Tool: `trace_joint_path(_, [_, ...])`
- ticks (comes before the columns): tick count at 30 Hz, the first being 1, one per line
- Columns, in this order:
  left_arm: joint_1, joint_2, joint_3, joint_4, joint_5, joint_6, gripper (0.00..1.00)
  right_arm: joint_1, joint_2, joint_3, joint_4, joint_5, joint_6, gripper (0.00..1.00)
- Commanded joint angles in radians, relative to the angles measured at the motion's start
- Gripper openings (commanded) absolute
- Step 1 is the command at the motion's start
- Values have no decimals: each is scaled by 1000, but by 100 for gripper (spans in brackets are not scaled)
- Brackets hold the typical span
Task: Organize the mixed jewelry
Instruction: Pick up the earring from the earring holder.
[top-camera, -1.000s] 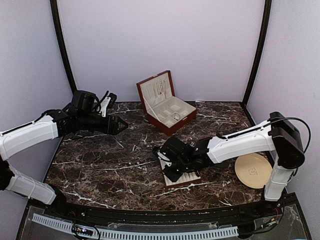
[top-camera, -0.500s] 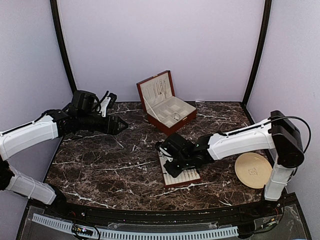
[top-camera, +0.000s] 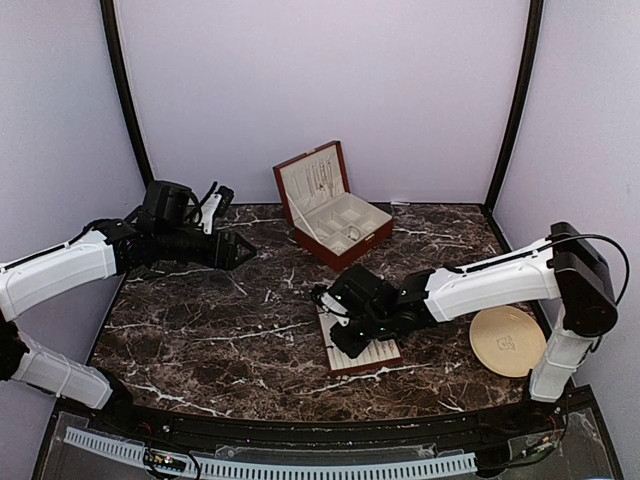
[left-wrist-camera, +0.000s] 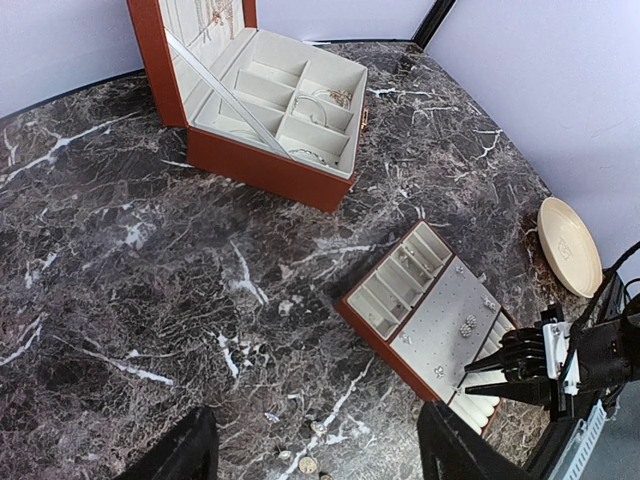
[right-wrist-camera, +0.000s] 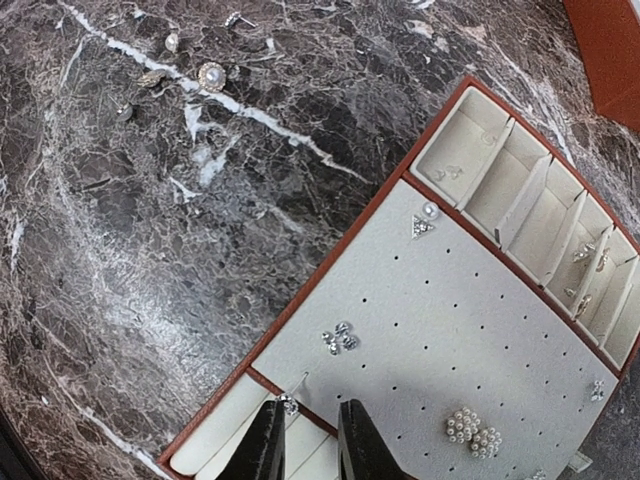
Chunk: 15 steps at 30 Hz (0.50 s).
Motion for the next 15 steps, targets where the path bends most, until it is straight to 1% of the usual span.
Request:
trace_joint_path(1, [7, -35, -13, -9, 11, 0, 71, -7, 31, 13, 25, 1, -4, 20])
trace_joint_path(11, [8, -40, -13, -9, 10, 1, 71, -10, 56, 23, 20, 19, 0, 21])
trace_joint_path(15, [7, -38, -14, -9, 10, 1, 71, -15, 63, 32, 22, 38, 18, 19])
